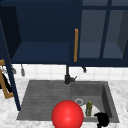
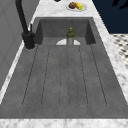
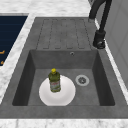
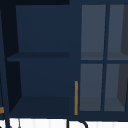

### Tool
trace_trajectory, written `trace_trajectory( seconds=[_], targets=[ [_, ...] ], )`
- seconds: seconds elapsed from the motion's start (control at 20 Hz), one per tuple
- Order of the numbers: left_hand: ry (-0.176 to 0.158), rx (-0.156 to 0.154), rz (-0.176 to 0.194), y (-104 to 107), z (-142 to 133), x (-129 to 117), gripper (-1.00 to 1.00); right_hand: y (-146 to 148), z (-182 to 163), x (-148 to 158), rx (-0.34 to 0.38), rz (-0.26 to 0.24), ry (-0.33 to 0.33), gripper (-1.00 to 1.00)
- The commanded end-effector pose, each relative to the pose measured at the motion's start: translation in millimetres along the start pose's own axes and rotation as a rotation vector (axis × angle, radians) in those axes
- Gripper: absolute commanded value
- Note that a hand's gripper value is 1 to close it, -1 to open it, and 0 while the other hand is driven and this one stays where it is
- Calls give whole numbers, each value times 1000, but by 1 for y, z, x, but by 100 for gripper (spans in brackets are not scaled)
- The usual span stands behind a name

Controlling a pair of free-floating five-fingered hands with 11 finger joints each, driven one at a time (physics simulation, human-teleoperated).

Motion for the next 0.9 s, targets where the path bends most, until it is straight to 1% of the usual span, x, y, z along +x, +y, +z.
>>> trace_trajectory(
  seconds=[0.0, 0.05, 0.1, 0.2, 0.35, 0.4, 0.45, 0.5, 0.55, 0.7, 0.8, 0.85],
  targets=[
    [-41, -41, 14, 15, -15, 18, -100, 0, 0, 0, 0, 0, 0, 0],
    [-49, -42, 23, 14, -20, 17, -100, 0, 0, 0, 0, 0, 0, 0],
    [-51, -37, 22, 11, -23, 17, -100, 0, 0, 0, 0, 0, 0, 0],
    [-48, -40, 20, 10, -31, 17, -100, 0, 0, 0, 0, 0, 0, 0],
    [-50, -39, 5, 7, -40, 20, -100, 0, 0, 0, 0, 0, 0, 0],
    [-45, -44, 0, 5, -44, 20, -100, 0, 0, 0, 0, 0, 0, 0],
    [-45, -45, 2, 6, -47, 21, -100, 0, 0, 0, 0, 0, 0, 0],
    [-48, -45, -8, 3, -51, 21, -100, 0, 0, 0, 0, 0, 0, 0],
    [-45, -45, -10, 2, -55, 21, -100, 0, 0, 0, 0, 0, 0, 0],
    [-17, -66, -31, -5, -73, 16, -100, 0, 0, 0, 0, 0, 0, 0],
    [-15, -82, -27, -10, -82, 13, -100, 0, 0, 0, 0, 0, 0, 0],
    [-13, -88, -18, -15, -86, 11, -100, 0, 0, 0, 0, 0, 0, 0]
  ],
)
